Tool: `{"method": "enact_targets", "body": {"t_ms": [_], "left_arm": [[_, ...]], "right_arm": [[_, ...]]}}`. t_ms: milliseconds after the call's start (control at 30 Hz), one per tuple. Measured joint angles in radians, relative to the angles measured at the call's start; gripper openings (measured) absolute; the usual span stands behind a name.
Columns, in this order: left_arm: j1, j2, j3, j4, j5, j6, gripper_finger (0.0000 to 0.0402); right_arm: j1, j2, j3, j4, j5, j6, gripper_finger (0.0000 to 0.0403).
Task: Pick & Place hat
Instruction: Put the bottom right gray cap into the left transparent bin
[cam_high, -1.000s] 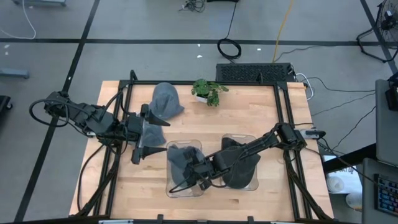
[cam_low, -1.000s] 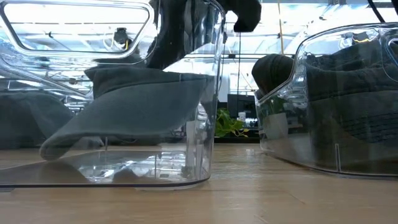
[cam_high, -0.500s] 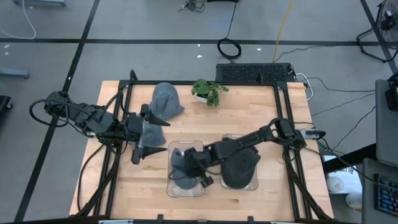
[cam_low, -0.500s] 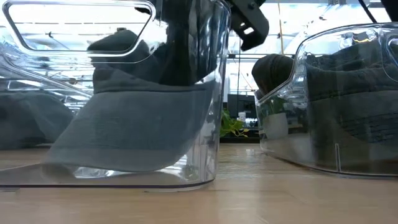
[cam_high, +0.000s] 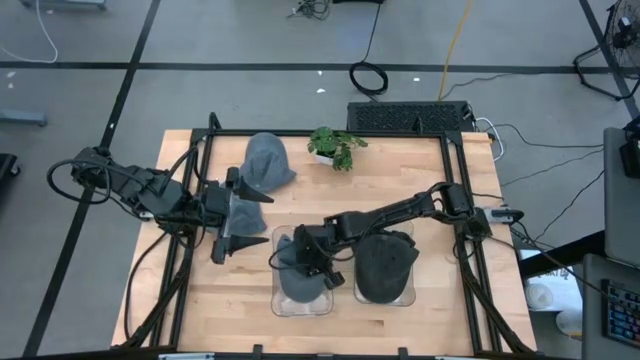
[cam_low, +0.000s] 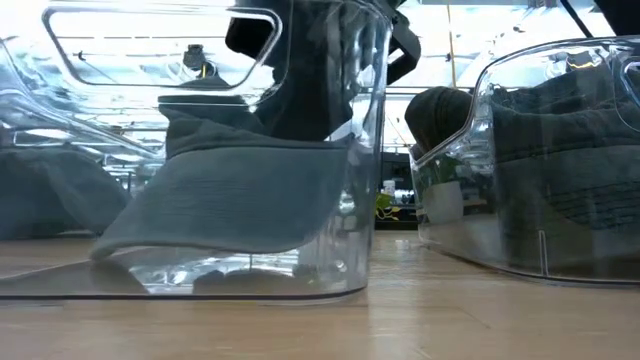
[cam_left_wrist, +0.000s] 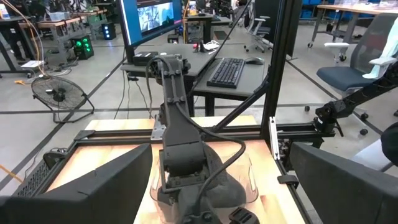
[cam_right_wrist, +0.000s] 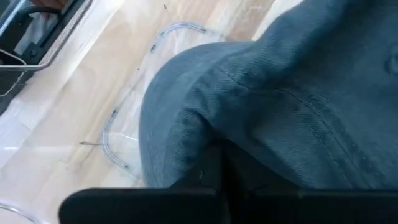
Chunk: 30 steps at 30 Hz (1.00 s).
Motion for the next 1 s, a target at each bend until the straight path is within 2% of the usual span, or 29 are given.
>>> {"method": "enact_targets", "body": {"t_ms": [100,267,433,567,833,1000], "left_arm": [[0.000,0.000,0.000,0.000,0.000,0.000,0.0392],[0.000,0.000,0.000,0.000,0.000,0.000,0.0392],[0.000,0.000,0.000,0.003,0.000,0.000,0.0392],[0.000,0.000,0.000,0.022,0.000,0.000,0.0392],[0.000,0.000,0.000,0.026,0.000,0.000,0.0392],[0.000,0.000,0.000,0.026,0.000,0.000,0.0392]], "right_arm": [[-0.012,0.000,-0.025,0.037,0.009,-0.003,0.0000],[0.020,-0.042,-0.033,0.051,0.254,-0.073,0.0000],[0.093,-0.100,-0.032,0.076,0.410,-0.158,0.0000],[0.152,-0.128,-0.031,0.082,0.495,-0.184,0.0000],[0.233,-0.129,-0.062,0.065,0.499,-0.182,0.0000],[0.211,-0.128,-0.129,0.109,0.492,-0.165,0.0000]]}}
